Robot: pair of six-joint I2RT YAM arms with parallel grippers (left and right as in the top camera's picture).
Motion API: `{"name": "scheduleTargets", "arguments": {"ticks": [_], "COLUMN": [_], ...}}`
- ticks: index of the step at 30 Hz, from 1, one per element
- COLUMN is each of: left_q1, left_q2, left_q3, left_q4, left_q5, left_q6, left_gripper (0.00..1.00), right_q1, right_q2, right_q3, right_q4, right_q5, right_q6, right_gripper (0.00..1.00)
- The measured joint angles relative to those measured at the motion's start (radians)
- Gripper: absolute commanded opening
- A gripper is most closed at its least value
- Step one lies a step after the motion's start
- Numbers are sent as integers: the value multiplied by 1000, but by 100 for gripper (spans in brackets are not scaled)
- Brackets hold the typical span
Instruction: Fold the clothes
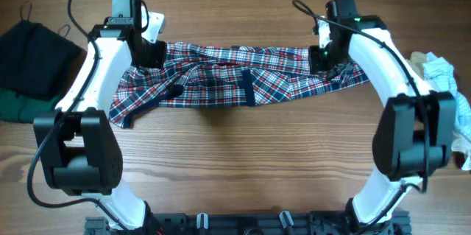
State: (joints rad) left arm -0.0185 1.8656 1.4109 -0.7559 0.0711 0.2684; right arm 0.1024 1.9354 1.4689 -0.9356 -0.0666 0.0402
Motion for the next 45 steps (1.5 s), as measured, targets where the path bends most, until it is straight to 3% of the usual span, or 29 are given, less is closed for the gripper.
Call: {"name": "scheduleTargets", "arguments": {"ticks": [6,13,14,15,16,17,18,19,33,45], "left_q1": [0,0,0,0,0,0,1,2,5,5], "left_q2": [0,0,0,0,0,0,0,0,0,-2], "left_q3": [0,0,0,0,0,0,0,0,0,-137], "left_q4": [-1,-1,-1,-1,0,0,1,0,-128,-55], "left_q5": [0,0,0,0,0,0,0,-3,-7,-34], "left_q6": [0,0,0,0,0,3,3,5,6,-24], "left_gripper": [4,4,6,23,25,21,7,4,4,4], "right_q1": [-100,-132,-132,-131,-132,-132,-132,-132,-164,-167], "right_q2": [-2,-2,-2,-2,-2,-4,-7,-9,-12,32], "right_q3": [-2,-153,-174,-203,-222,-239,-253,-264,-283,-275], "right_q4": [32,211,242,284,320,355,384,403,466,568], "right_q5": [24,24,32,46,50,51,53,53,60,68], "right_q6": [0,-4,-5,-11,-19,-27,-36,-43,-53,-53], "right_gripper": [4,4,4,5,4,4,4,4,4,4]}}
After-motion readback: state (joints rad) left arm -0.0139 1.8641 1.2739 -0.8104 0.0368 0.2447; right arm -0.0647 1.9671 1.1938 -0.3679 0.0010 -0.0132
